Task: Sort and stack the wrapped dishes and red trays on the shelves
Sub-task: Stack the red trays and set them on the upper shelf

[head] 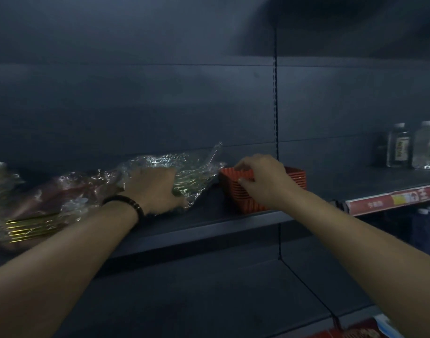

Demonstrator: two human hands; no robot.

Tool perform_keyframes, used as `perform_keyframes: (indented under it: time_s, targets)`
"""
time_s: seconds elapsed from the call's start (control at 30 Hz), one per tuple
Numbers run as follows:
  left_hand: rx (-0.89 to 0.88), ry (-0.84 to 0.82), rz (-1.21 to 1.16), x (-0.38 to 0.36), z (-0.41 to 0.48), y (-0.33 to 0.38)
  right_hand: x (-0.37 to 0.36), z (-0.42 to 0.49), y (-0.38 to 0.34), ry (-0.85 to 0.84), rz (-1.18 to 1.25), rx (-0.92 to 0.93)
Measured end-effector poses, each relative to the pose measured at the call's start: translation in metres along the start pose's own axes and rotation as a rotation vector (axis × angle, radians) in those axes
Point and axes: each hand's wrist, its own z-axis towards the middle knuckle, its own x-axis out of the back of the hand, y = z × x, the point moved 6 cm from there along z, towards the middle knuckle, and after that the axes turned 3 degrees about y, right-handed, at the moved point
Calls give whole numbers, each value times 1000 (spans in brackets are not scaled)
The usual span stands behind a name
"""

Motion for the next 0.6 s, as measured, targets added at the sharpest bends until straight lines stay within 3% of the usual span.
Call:
perform_keyframes:
  time_s: [0.1, 0.17, 0.27, 0.37, 0.47, 0.6]
  targets:
    - [1, 39, 19, -12, 5, 0, -3, -22, -16, 191, 86, 14]
    - [0, 66, -14, -14, 5, -1, -9, -38, -28, 213, 166, 35]
    - [-1, 66, -92, -16, 4, -4, -38, -55, -42, -6, 369, -34]
    - [-24, 73, -147, -15, 1, -5, -70, -69, -53, -181, 737, -254]
    - [-76, 84, -221, -11, -5, -2, -88, -75, -65, -193, 1130, -420]
    - [-144, 81, -294, -2, -15, 7, -102, -83, -68, -149, 1297, -500]
